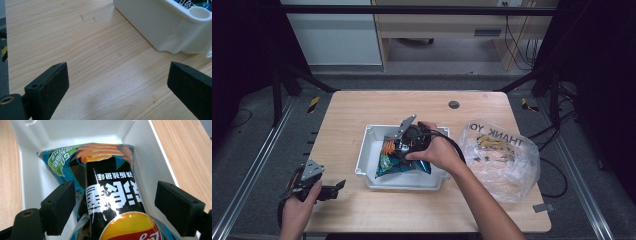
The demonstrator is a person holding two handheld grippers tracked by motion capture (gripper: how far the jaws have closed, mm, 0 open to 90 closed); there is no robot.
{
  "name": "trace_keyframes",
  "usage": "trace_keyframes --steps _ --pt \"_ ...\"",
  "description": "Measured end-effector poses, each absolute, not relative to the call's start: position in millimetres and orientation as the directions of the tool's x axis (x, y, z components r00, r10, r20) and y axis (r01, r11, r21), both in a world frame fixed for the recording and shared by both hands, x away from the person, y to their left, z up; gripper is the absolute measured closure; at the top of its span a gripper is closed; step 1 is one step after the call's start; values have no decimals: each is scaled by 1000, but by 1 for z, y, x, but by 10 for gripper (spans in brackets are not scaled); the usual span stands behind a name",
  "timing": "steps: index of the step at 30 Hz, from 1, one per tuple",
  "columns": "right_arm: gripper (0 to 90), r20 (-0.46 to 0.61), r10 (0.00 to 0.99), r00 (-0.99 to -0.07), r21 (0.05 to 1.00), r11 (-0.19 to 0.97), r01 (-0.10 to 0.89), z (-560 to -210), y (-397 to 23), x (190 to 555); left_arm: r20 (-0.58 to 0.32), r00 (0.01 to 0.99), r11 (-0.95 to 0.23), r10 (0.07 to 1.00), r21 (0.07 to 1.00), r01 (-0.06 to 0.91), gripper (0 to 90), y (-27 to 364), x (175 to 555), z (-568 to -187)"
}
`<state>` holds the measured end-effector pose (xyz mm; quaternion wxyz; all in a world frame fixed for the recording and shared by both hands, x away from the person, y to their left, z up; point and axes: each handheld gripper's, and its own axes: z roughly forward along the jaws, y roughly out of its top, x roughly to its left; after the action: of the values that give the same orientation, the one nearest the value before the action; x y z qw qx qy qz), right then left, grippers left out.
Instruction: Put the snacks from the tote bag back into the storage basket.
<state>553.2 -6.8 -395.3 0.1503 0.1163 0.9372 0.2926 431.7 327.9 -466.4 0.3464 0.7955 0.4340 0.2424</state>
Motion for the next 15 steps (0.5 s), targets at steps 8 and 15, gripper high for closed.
trace_keyframes --steps 8,15 --pt "117 -199 331 -922 581 798 160 -392 -6 550 92 510 -393 855 756 523 34 327 432 -466" --pt "116 -197 328 -924 600 786 151 -386 -7 545 91 502 -386 860 759 524 33 327 433 -467"
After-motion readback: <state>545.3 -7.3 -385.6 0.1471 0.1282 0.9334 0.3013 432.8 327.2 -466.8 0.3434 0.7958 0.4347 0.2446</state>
